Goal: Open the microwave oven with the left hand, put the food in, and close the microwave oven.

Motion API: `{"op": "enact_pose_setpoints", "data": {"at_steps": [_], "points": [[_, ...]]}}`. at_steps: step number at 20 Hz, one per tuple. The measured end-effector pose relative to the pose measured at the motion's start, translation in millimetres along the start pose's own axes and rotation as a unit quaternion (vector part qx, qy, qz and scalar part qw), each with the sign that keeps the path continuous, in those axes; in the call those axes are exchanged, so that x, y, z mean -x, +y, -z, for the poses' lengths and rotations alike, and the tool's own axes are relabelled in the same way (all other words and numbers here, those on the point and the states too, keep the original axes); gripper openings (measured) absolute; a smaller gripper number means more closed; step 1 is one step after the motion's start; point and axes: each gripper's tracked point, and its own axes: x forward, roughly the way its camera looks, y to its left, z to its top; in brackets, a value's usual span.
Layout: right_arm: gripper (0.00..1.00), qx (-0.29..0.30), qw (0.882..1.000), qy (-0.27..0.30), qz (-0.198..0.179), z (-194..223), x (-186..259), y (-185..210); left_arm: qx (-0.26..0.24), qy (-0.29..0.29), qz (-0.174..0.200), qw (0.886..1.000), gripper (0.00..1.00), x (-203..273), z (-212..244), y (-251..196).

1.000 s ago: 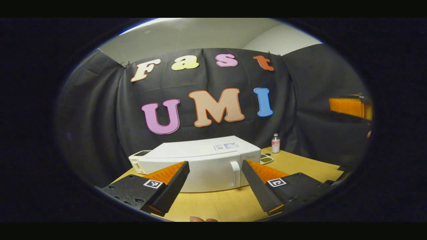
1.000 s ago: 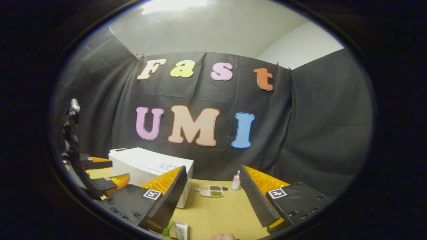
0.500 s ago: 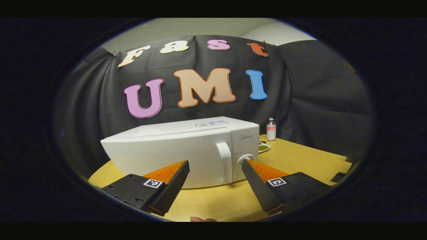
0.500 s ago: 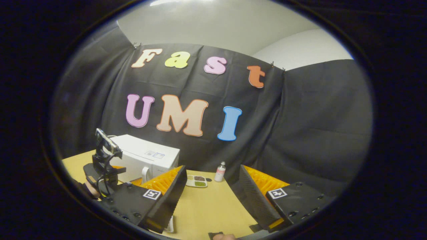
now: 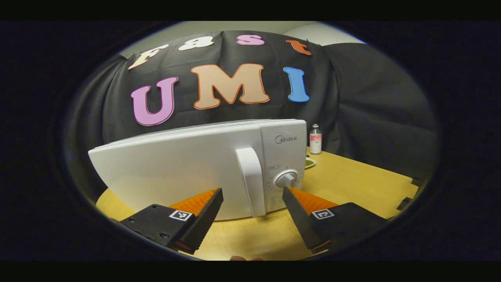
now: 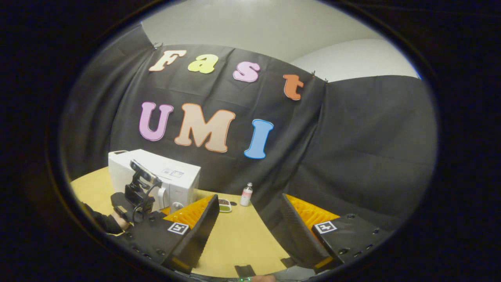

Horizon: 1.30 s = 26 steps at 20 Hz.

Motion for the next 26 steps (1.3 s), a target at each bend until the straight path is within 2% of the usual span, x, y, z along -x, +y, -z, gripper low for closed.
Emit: {"op": "enact_pose_setpoints", "data": {"at_steps": [8, 9, 11, 14, 17, 19, 22, 24, 25, 26], "points": [[0.97, 0.020, 1.000, 0.002, -0.013, 0, 1, 1, -0.004, 0.008, -0.007, 1.000, 0.73, -15, 2, -8], [0.97, 0.020, 1.000, 0.002, -0.011, 1, 1, 0, -0.009, 0.003, -0.024, 1.000, 0.59, -17, -1, 1], [0.97, 0.016, 1.000, 0.004, -0.012, 2, 0, -2, 0.014, -0.001, -0.027, 1.000, 0.29, -16, -2, 3], [0.97, 0.015, 1.000, 0.005, -0.010, 4, 1, -4, 0.034, -0.004, -0.024, 0.999, 0.24, -18, 2, -1], [0.97, 0.009, 1.000, 0.004, -0.011, 5, 3, -4, 0.033, 0.001, -0.026, 0.999, 0.10, -16, 2, -1], [0.97, 0.006, 1.000, 0.005, -0.015, 7, 3, -2, 0.034, 0.003, -0.020, 0.999, 0.06, -15, 3, -2], [1.00, -0.002, 1.000, -0.001, -0.021, 3, 3, 1, 0.023, 0.006, -0.011, 1.000, 0.07, -15, 3, -2], [0.97, -0.009, 1.000, -0.005, -0.022, 2, 1, 1, 0.025, 0.017, -0.002, 1.000, 0.06, -12, 2, -2], [0.98, -0.009, 1.000, -0.007, -0.021, 1, 0, -1, 0.047, 0.043, 0.002, 0.998, 0.07, 3, 15, -3], [1.00, -0.009, 1.000, -0.010, -0.018, -1, 0, -4, 0.069, 0.032, 0.004, 0.997, 0.03, 21, 15, -6]]}}
